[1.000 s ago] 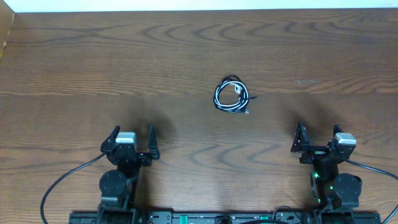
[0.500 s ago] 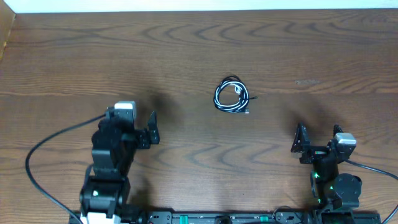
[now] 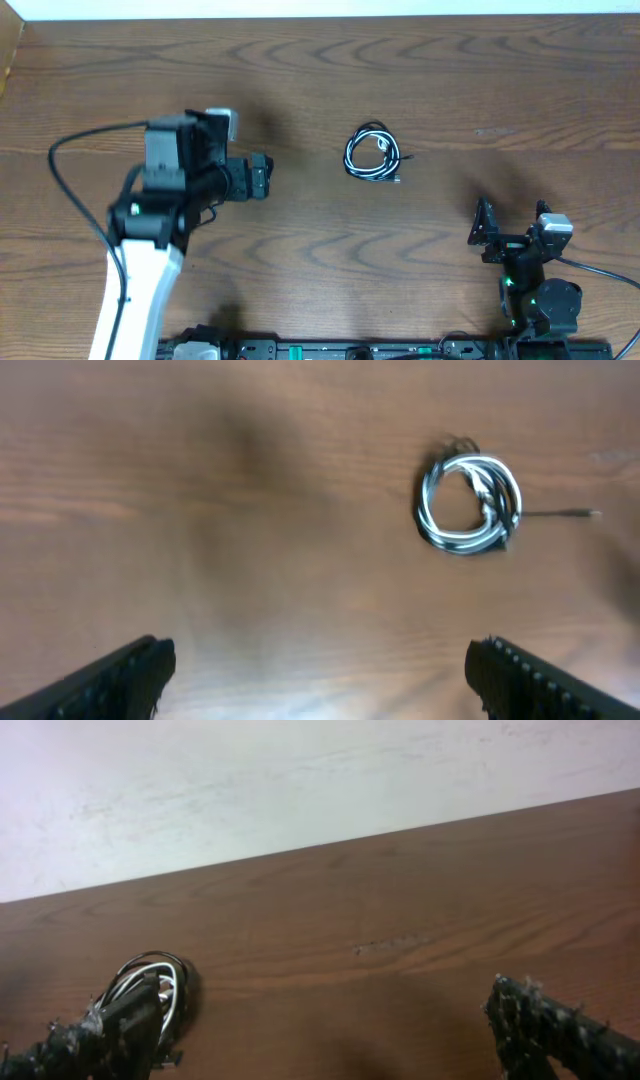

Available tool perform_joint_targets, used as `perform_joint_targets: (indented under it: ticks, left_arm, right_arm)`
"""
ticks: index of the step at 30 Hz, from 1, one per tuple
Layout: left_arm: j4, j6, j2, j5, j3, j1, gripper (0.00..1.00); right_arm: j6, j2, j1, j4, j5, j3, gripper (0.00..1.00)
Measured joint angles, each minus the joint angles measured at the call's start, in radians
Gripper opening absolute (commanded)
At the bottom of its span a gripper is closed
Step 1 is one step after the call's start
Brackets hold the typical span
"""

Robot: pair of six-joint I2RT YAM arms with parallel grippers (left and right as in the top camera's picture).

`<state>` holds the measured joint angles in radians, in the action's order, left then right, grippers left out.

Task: Untangle cables
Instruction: 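Move the left gripper forward over the black-and-white cable bundle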

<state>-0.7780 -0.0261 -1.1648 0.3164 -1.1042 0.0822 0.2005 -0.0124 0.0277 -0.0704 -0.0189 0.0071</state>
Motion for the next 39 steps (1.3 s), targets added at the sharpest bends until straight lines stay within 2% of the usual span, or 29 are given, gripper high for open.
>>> perform_joint_targets:
  ticks: [3,9,14,22,33,39]
  left_arm:
    - [-0.071,0.0,-0.077,0.027,-0.089,0.0,0.98]
    - [-0.044,0.0,-0.137,0.08,-0.1,0.0,0.98]
    - [0.014,0.0,-0.177,0.136,-0.101,0.0,0.98]
    - [0.138,0.0,-0.347,0.206,-0.102,0.0,0.98]
    - [0.295,-0.001,-0.449,0.224,-0.102,0.074,0.98]
    - [0.448,-0.051,-0.555,0.228,-0.102,0.093,0.99]
  right_arm:
    - [0.0,0.0,0.0,0.0,0.0,0.0,0.99]
    - [0.0,0.0,0.0,0.0,0.0,0.0,0.99]
    - [0.0,0.0,0.0,0.0,0.0,0.0,0.99]
    - [0.0,0.0,0.0,0.0,0.0,0.0,0.99]
    - [0.0,0.0,0.0,0.0,0.0,0.0,0.99]
    - [0.0,0.0,0.0,0.0,0.0,0.0,0.99]
